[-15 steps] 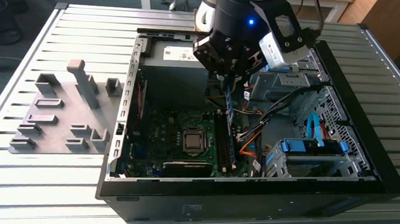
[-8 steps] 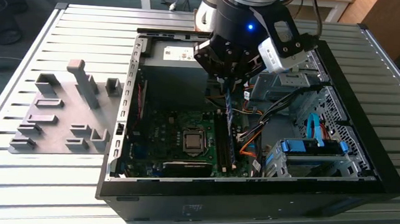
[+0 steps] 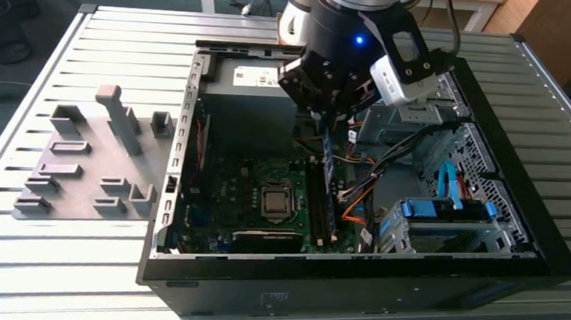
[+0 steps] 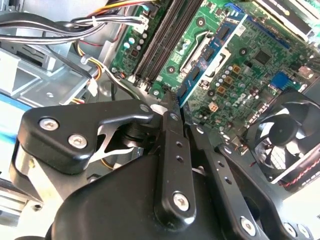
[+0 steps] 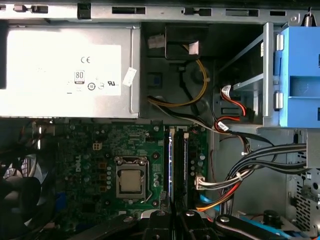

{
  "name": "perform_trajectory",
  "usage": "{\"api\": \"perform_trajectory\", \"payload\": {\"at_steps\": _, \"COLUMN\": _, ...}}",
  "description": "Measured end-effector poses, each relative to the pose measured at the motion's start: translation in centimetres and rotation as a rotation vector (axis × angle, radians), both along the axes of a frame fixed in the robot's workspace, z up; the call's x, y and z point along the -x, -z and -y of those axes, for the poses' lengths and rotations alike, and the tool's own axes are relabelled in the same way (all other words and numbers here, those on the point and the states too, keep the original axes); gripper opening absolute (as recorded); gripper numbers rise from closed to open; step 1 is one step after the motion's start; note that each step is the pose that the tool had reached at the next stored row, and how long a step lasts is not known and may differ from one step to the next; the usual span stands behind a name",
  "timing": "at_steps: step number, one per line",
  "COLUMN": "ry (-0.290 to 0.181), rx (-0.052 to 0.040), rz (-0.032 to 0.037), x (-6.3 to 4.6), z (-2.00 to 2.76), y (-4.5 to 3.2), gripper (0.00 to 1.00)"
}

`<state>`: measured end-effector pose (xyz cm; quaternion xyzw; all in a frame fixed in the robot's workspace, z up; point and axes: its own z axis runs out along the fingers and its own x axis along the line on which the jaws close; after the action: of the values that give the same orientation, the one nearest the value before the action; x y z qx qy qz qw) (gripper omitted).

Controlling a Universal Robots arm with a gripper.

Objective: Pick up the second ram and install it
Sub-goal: 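Insert the second ram into the second slot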

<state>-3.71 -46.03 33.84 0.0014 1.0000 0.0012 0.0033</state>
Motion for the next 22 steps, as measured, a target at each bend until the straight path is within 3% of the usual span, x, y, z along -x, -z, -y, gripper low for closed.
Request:
{"api": "perform_trajectory", "payload": {"at_steps": 6, "ry": -0.024, "rx": 0.0001, "rz": -0.0073, "x": -0.1, "z": 0.0, "y": 1.07, "gripper": 0.14}}
{"api": "perform_trajectory", "payload": {"at_steps": 11, "ry": -0.024, "rx": -0.0001, "rz": -0.0227, "x": -0.4, "z": 0.02, "y": 1.85, "gripper": 0.14}}
{"api": "perform_trajectory", "payload": {"at_steps": 22, "ry": -0.024, "rx": -0.0002, "rz": -0.0247, "x": -0.6, "z": 0.39, "y": 3.75, "gripper": 0.14}}
